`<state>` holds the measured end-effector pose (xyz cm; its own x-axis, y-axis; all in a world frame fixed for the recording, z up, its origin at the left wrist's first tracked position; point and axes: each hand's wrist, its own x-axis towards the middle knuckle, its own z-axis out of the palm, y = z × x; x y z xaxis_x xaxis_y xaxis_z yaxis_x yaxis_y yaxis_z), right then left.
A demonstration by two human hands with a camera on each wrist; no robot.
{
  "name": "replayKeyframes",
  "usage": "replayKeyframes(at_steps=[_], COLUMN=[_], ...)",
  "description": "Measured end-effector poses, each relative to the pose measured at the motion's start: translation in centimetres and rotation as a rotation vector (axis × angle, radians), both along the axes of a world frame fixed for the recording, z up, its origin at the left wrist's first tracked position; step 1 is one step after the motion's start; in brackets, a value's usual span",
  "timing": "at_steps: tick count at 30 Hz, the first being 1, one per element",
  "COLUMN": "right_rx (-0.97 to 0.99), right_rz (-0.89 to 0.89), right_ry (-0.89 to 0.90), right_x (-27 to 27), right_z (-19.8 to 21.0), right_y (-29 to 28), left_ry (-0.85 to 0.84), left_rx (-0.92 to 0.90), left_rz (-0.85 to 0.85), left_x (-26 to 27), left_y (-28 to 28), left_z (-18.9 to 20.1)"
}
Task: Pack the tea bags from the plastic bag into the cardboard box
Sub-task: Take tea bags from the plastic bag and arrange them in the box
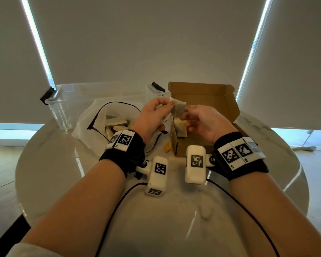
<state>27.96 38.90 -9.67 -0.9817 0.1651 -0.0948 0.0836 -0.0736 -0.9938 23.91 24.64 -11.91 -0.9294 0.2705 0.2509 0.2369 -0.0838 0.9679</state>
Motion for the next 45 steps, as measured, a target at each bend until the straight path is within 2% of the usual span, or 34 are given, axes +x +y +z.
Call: replayKeyframes(at_steps=[2,5,9,14,19,21,24,28,32,37,38,41,45], right_rx=[0.089,0.133,0.404,0.555,0.615,0.574,0.385,0.148,0.013,-0.106,-0.075,0.175,0.445], right_rz=[0.001,0.159,0.298,0.351,0.309,0.262,0.209,0.115,0.000,-0.028,-0.038,-0.099,-0.200], right_ry=[0.027,0.096,0.260,0.262,0.234,0.261,0.396,0.502,0.395,0.189,0.174,0.148,0.055], right_x=[0.0,0.0,-0.2,-0.3,0.4,0.8,1.5,1.7,0.8,0.5,0.4,0.0,-0.9], right_z=[-0.1,-0.4,-0.9,-1.0,-0.5,0.0,0.8,1.1,0.7,0.2,0.2,-0.1,-1.0], right_y=[0.1,-0.4,-1.9,-2.8,-0.7,0.3,0.6,-0.7,-1.3,-0.5,-0.2,0.4,1.5], left_ry=[-0.031,0.005,0.078,0.109,0.056,0.021,0.020,0.024,0.037,0.041,0.027,0.005,-0.054], left_rx=[0.071,0.159,0.270,0.357,0.395,0.372,0.282,0.147,0.068,-0.033,-0.049,-0.145,-0.429], left_rz=[0.033,0.092,0.168,0.246,0.332,0.363,0.374,0.277,0.063,-0.027,-0.036,0.000,0.020], left_x=[-0.2,-0.1,0.1,-0.3,-1.0,-1.2,-1.1,-0.5,0.5,0.9,0.9,0.6,0.2], left_y=[-0.1,-0.4,-1.0,-1.9,-2.8,-2.7,-2.2,-1.1,-0.1,0.0,0.0,0.1,0.4], left_z=[0.2,1.0,2.3,3.0,2.5,2.3,2.1,1.7,1.4,1.0,0.9,0.5,-0.4])
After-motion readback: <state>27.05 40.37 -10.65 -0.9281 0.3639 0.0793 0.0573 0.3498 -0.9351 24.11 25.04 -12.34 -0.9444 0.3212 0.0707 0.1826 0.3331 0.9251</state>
